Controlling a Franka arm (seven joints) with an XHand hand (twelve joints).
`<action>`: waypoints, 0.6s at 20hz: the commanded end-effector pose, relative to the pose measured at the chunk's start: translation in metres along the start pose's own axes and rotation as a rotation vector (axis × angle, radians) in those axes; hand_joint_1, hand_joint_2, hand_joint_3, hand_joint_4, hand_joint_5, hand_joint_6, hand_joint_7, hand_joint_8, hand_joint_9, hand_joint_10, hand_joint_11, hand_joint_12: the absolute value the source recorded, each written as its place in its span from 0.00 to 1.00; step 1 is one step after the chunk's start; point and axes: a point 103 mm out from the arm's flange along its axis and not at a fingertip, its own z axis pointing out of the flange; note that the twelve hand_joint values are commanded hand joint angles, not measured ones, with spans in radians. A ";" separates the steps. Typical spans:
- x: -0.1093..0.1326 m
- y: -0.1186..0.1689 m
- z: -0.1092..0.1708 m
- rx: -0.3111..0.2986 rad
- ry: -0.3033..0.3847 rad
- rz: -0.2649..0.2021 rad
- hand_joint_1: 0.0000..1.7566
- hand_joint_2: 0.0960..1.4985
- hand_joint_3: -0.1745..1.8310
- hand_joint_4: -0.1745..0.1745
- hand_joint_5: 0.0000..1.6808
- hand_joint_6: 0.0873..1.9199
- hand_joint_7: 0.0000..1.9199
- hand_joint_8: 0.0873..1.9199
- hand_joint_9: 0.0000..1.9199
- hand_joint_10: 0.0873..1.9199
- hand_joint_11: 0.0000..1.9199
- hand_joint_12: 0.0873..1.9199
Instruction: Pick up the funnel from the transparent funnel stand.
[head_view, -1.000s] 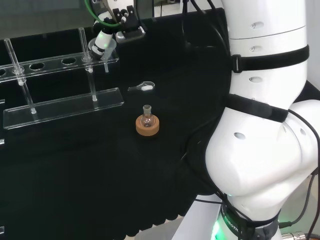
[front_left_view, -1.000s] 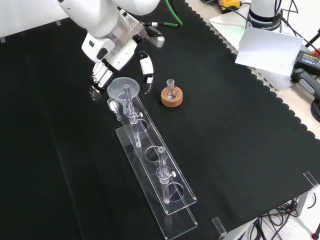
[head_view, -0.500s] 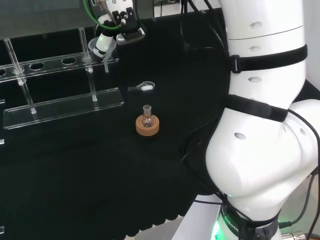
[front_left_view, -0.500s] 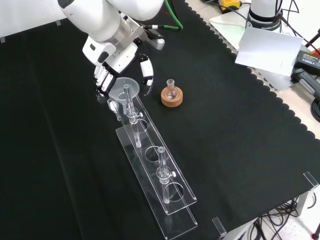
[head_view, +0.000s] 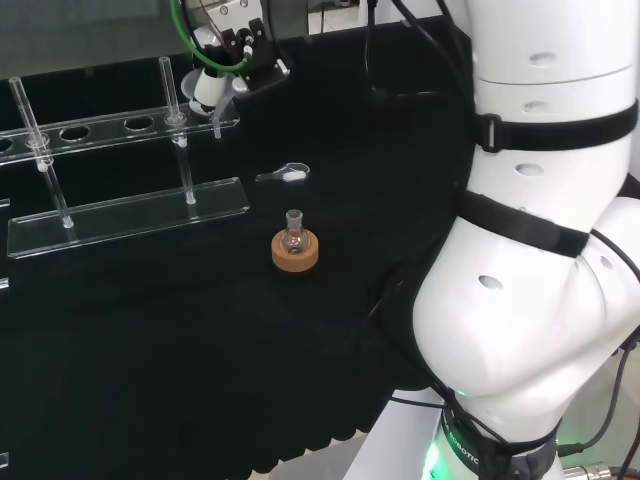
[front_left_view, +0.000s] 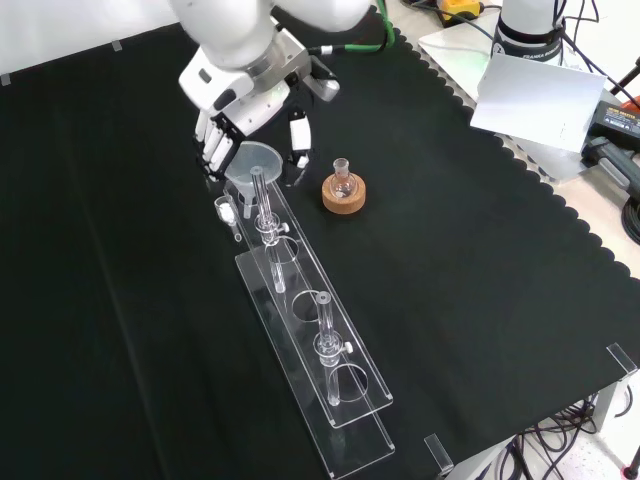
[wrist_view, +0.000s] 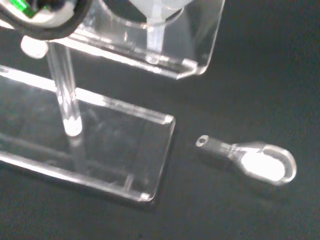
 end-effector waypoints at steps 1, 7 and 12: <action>-0.002 -0.023 -0.065 -0.169 -0.076 0.023 0.51 0.48 0.41 0.46 0.42 0.30 0.36 0.29 0.48 0.17 0.42 0.57; -0.008 -0.056 -0.094 -0.154 -0.089 0.058 0.50 0.48 0.41 0.44 0.40 0.31 0.35 0.29 0.48 0.16 0.42 0.56; -0.008 -0.087 -0.103 -0.156 -0.082 0.083 0.50 0.47 0.41 0.44 0.39 0.31 0.35 0.30 0.48 0.16 0.42 0.56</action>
